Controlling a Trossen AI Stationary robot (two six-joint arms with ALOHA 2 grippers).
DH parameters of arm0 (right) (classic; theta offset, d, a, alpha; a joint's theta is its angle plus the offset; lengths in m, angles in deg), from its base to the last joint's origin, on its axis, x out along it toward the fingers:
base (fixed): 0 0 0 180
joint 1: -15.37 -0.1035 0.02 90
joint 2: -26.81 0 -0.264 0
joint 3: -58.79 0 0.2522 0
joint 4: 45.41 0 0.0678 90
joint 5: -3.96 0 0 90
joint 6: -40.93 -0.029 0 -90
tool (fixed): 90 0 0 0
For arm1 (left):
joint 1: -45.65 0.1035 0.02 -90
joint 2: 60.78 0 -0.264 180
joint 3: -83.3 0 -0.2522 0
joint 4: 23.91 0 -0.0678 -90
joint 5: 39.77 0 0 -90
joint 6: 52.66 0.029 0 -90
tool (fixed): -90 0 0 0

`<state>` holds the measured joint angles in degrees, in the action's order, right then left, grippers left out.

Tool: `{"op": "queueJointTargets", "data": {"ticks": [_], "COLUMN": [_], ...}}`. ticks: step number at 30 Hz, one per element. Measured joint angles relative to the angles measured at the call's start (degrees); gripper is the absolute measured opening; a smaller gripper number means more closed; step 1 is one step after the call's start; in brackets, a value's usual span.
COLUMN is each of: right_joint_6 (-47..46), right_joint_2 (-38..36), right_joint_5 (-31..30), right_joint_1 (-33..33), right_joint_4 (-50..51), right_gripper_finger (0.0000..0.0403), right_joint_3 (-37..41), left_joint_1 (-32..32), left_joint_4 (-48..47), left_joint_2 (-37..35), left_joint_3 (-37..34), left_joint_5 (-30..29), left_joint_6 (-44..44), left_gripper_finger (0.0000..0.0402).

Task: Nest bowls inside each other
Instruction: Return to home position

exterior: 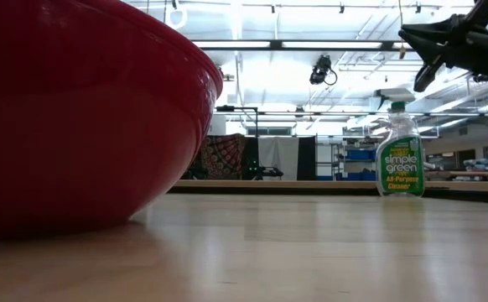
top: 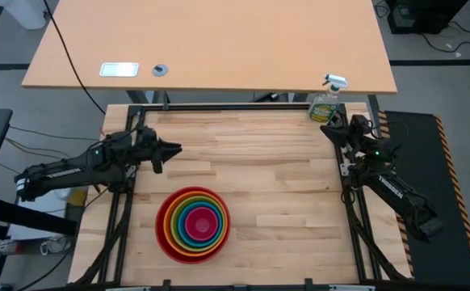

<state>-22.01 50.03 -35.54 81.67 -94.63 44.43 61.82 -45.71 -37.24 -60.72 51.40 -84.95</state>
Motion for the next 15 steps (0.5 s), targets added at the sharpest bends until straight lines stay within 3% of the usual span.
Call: {"op": "queueJointTargets", "data": {"ticks": [5,15], "right_joint_6": [5.9,7.9], "right_joint_2": [0.0,0.0], "right_joint_5": [0.0,1.0], "right_joint_1": [0.0,0.0], "right_joint_4": [0.9,5.2], "right_gripper_finger": [0.0045,0.0045], "right_joint_3": [0.0,0.0], "left_joint_1": [0.0,0.0], "left_joint_4": [9.0,10.3], "left_joint_2": [-0.8,-0.8], "left_joint_3": [-6.8,-9.6], "left_joint_5": [0.0,0.0], "left_joint_6": [-3.3,-2.4], "left_gripper_finger": [0.0116,0.0116]}}
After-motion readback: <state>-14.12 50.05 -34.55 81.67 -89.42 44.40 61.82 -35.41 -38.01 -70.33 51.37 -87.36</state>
